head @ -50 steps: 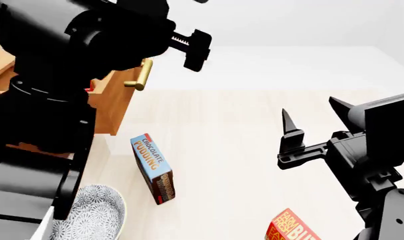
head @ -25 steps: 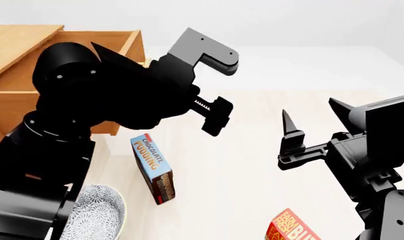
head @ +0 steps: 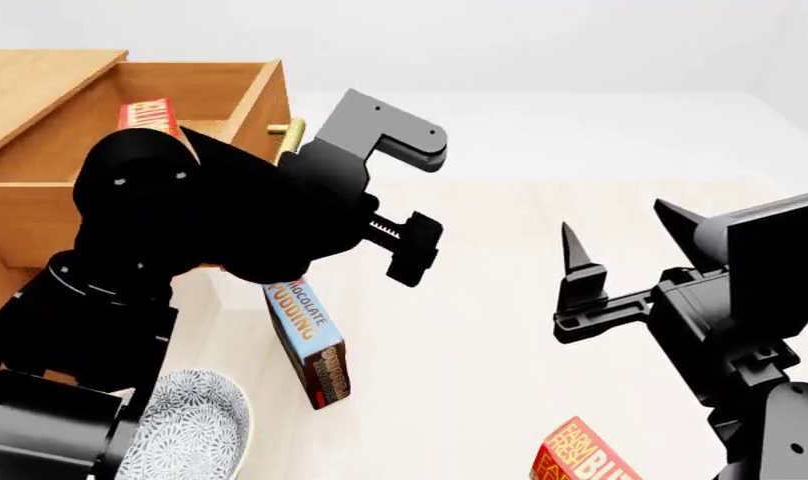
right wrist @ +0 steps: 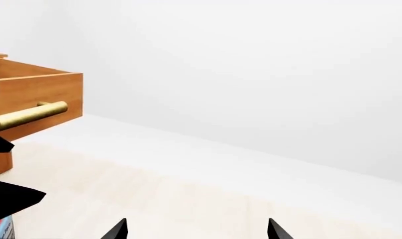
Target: Put the butter at the front in the top drawer of the cabinet and close it.
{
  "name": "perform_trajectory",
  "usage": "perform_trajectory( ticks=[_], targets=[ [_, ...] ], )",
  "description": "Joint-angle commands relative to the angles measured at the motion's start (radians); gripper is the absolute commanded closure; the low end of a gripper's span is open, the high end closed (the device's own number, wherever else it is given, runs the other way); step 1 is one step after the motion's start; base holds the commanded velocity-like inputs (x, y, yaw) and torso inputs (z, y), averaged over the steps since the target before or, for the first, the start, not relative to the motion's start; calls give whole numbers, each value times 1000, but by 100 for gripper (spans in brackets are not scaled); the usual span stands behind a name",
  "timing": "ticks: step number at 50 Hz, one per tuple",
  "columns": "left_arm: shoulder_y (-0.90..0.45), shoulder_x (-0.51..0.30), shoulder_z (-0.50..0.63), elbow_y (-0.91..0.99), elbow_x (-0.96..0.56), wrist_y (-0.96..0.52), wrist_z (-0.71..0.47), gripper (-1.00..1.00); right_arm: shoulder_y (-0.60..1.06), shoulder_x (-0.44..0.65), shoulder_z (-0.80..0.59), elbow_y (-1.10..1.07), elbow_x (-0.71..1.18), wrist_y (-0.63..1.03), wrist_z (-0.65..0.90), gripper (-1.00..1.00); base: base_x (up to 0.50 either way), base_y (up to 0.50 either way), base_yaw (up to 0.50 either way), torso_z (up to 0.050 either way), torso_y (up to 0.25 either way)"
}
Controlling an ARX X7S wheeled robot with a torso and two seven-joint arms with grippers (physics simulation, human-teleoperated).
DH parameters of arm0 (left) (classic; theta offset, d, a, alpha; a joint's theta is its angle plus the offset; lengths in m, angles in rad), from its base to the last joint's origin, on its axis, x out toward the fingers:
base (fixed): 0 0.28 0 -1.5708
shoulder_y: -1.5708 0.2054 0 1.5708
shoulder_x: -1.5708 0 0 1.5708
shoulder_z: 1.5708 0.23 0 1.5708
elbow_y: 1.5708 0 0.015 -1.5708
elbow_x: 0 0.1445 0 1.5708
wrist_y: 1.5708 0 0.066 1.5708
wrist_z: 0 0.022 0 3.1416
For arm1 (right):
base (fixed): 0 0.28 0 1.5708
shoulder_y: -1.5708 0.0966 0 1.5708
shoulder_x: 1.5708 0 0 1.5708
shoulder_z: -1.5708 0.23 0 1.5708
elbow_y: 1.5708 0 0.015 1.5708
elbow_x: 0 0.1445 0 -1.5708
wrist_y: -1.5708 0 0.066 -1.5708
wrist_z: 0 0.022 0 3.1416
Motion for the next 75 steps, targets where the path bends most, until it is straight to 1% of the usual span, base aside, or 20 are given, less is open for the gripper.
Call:
perform_trajectory(
  ticks=[1,9,24,32,51,75],
  targets=[
    [31,-33,-29,15,-30,21,-87,-100,-5,0,1,1,12,-4,8,-100,0,0,0,0,0],
    [58,-54,-37,30,-35,32,-145,-100,-3,1,-3,8,21,-10,15,-100,0,0,0,0,0],
    [100,-95,-40,23,-17,75,-186,-100,-7,7,-7,6,36,-10,23,-100,0,0,0,0,0],
    [103,-120,-41,21,-2,95,-197,-100,-9,8,-9,8,43,-12,28,-100,0,0,0,0,0],
    [94,-180,-83,18,-19,110,-243,-100,-8,15,-15,-3,53,0,39,-100,0,0,0,0,0],
    [85,-266,-113,-23,22,163,-271,-100,-21,16,-4,-2,73,-12,52,-100,0,0,0,0,0]
  ],
)
